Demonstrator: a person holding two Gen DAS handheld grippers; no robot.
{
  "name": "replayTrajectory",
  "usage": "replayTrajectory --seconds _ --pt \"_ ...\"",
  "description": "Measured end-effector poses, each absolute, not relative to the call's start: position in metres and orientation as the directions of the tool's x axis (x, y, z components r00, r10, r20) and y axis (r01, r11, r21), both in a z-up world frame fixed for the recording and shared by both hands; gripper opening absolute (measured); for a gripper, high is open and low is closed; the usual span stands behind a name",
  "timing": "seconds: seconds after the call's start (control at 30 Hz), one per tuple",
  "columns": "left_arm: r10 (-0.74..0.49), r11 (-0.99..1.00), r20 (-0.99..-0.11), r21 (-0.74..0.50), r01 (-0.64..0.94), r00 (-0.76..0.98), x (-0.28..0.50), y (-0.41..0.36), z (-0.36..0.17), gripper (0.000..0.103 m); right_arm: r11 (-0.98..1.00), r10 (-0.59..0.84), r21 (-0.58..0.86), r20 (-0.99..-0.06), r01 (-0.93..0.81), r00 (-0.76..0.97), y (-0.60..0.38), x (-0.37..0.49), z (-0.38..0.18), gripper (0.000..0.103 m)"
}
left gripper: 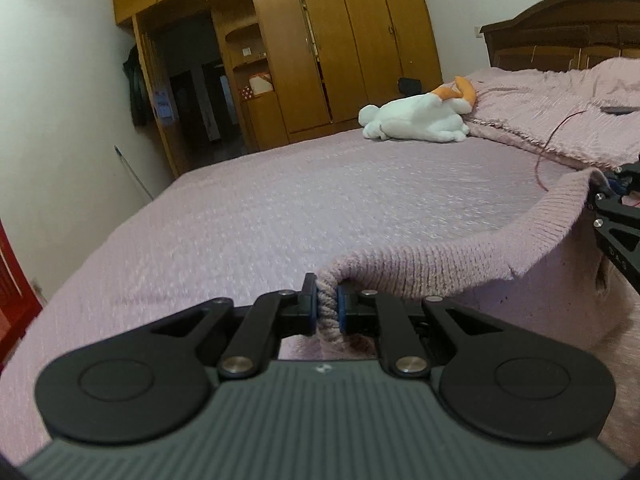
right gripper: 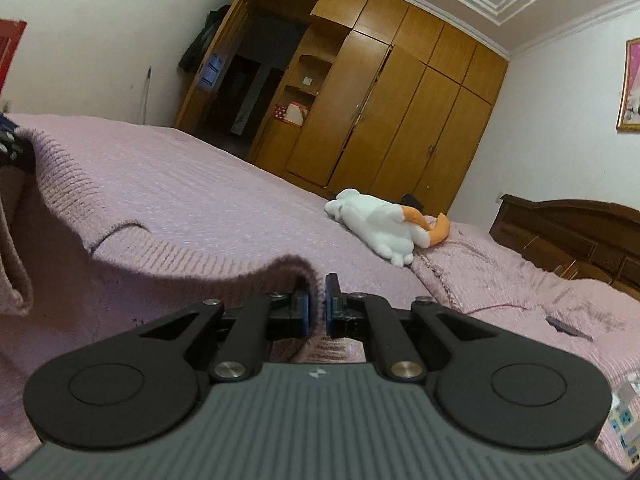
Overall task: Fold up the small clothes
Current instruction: 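Lift the hem with the left gripper and carry it toward the collar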
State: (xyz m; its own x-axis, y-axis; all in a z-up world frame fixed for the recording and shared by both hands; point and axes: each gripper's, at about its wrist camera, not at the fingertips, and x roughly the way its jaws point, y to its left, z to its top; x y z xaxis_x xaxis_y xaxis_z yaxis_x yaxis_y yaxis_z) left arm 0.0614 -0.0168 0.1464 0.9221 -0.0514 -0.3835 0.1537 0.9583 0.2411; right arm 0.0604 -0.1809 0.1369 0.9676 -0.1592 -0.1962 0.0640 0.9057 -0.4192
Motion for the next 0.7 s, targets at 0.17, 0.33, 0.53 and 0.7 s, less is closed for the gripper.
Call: replayTrajectory --seconds 0.17,0.33,0.53,0.7 --pt "-0.036 0.961 -0.404 0.237 0.143 0.914 0.109 -0.02 0.125 0.012 0.902 -0.183 -0.424 -0.216 0.077 0.959 -0.182 0.114 0.112 0.007" --pt "-0.009 0.968 -0.468 0.219 0.126 0.884 0.153 -0.02 0.089 0.012 0.892 -0.196 -0.45 -0.279 0.052 0.94 -0.185 0.166 0.073 0.007" --pt "0.043 0.971 -0.532 0.223 0.09 0.846 0.187 -0.019 0.046 0.014 0.908 -0.182 -0.42 -0.411 -0.008 0.893 -0.192 0.211 0.026 0.008" --pt "0.05 0.976 -0.543 0.206 0.075 0.838 0.197 -0.02 0.028 0.015 0.905 -0.17 -0.423 -0.466 -0.05 0.868 -0.19 0.228 0.009 0.009"
